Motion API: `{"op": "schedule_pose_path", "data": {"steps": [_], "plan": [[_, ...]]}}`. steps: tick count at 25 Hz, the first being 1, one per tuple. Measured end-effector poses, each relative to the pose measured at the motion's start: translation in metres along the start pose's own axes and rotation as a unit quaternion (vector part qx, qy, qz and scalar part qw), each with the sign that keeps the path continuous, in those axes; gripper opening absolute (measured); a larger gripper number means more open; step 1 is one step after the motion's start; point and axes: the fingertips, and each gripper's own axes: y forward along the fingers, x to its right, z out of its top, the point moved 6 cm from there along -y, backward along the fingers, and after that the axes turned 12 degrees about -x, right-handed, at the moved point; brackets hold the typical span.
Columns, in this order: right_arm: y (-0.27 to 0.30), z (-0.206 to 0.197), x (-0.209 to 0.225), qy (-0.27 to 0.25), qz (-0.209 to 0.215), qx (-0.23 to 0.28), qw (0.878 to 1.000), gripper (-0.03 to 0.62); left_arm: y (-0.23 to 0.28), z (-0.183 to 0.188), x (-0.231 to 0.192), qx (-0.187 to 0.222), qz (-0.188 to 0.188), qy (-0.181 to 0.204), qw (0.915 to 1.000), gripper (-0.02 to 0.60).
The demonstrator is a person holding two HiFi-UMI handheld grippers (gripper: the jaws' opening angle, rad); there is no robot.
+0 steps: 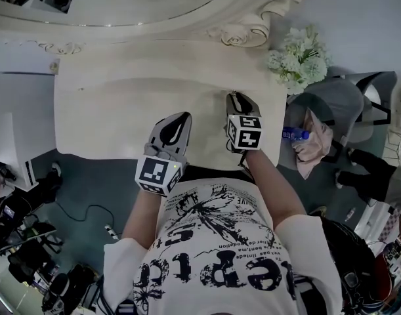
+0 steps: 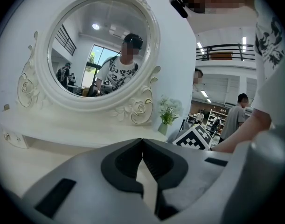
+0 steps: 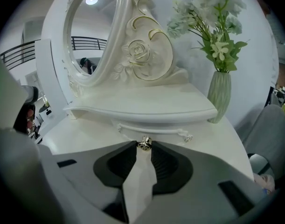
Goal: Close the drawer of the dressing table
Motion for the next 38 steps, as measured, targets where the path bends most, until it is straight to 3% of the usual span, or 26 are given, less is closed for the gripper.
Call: {"op": "schedule_pose_path", "data": {"steps": [14, 20, 23, 28, 33, 38], "plan": [[0.004, 0.016, -0.001, -0.027, -0.025, -0.021, 0.999, 0.114, -0.010, 0.005, -0.013, 0.000, 0.013, 0.003, 0.9999, 0.020], [-0.024, 0.017, -0.006, -0.002, -0.033, 0.011, 0.999, 0.115, -0.010, 0.007, -0.007, 0.005, -0.005, 0.015, 0.9999, 0.020], [-0.050, 0.015, -0.016, 0.001, -0.029, 0.039, 0.999, 0.110, -0.016, 0.010, -0.004, 0.012, -0.011, 0.021, 0.9996, 0.020], [-0.098, 0.026, -0.036, -0.021, -0.034, 0.112, 0.993, 0.040, -0.032, 0.023, -0.007, 0.033, -0.014, 0.041, 0.9985, 0.020], [-0.149, 0.038, -0.058, -0.059, -0.044, 0.205, 0.976, 0.021, -0.053, 0.038, -0.017, 0.061, -0.005, 0.056, 0.9966, 0.020], [-0.182, 0.038, -0.078, -0.073, -0.035, 0.264, 0.961, 0.017, -0.072, 0.054, -0.024, 0.087, 0.005, 0.071, 0.9936, 0.020]]}}
